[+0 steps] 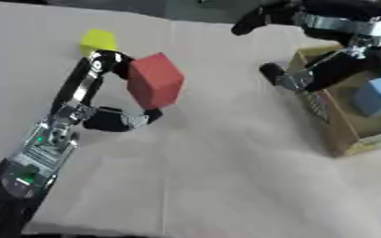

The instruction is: Pick up the objects with one hand, pass them to the other hand, and then place them into the box on the other side of the table.

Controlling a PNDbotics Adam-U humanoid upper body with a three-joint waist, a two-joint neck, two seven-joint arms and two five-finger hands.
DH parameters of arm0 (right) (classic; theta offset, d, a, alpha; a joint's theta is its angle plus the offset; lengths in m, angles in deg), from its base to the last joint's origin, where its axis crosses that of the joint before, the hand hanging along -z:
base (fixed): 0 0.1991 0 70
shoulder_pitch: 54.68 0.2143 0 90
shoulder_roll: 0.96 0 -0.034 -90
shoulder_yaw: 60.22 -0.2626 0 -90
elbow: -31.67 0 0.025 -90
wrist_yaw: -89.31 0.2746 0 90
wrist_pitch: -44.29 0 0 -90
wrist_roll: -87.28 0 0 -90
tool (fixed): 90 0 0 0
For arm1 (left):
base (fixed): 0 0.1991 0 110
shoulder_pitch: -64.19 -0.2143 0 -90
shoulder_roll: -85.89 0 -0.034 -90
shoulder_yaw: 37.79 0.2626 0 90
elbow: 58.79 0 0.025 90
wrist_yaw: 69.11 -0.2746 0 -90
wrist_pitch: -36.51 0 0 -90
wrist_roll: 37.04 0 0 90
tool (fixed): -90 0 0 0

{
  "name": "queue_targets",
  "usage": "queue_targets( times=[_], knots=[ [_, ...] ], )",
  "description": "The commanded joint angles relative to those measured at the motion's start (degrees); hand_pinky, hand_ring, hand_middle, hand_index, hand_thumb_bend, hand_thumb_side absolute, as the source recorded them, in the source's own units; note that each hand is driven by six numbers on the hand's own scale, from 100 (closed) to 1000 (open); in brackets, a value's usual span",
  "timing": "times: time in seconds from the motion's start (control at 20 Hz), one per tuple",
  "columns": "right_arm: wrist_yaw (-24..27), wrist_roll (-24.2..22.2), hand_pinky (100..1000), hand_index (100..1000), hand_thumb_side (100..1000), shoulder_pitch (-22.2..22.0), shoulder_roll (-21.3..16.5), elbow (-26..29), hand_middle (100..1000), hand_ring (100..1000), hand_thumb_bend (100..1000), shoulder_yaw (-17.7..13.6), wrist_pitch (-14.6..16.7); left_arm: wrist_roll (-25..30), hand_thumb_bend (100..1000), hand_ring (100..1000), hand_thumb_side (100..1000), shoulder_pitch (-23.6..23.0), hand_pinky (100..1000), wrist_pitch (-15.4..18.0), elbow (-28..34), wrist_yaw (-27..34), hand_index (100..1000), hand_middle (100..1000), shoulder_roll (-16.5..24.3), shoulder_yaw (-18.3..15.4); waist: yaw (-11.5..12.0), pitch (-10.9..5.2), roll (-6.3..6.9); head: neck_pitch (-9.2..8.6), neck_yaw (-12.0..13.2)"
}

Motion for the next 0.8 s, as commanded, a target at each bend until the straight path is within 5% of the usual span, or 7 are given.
queue_targets(
  times=[0.05, 0.6, 0.7, 0.8],
  knots=[
    [-1.2, -1.1, 983, 929, 200, 2.0, -0.1, -2.1, 896, 913, 100, 0.5, 0.7, -0.1, 100, 564, 133, 1.3, 602, 0.9, 0.3, -0.6, 484, 413, -0.7, 0.2, 0.1, -2.18, -0.73, 0.29, -0.4],
    [-5.4, 1.0, 981, 915, 210, 5.6, 3.3, -9.0, 882, 909, 100, 2.6, 0.2, -1.4, 100, 559, 145, 1.8, 601, 2.7, -2.4, -2.4, 479, 407, -3.4, 0.4, 0.7, -2.35, -1.08, 0.60, -1.3],
    [-6.2, 1.7, 982, 919, 200, 6.4, 3.8, -9.6, 886, 913, 148, 3.1, 0.3, -1.8, 100, 559, 140, 1.9, 602, 3.2, -3.4, -3.2, 479, 407, -4.2, 0.4, 0.8, -2.36, -1.14, 0.58, -1.5],
    [-7.3, 2.3, 979, 924, 218, 6.9, 4.1, -9.7, 903, 918, 302, 3.3, 0.9, -2.2, 100, 559, 142, 2.0, 602, 3.8, -4.3, -4.1, 479, 407, -5.0, 0.4, 0.9, -2.38, -1.21, 0.60, -1.7]
  ],
)
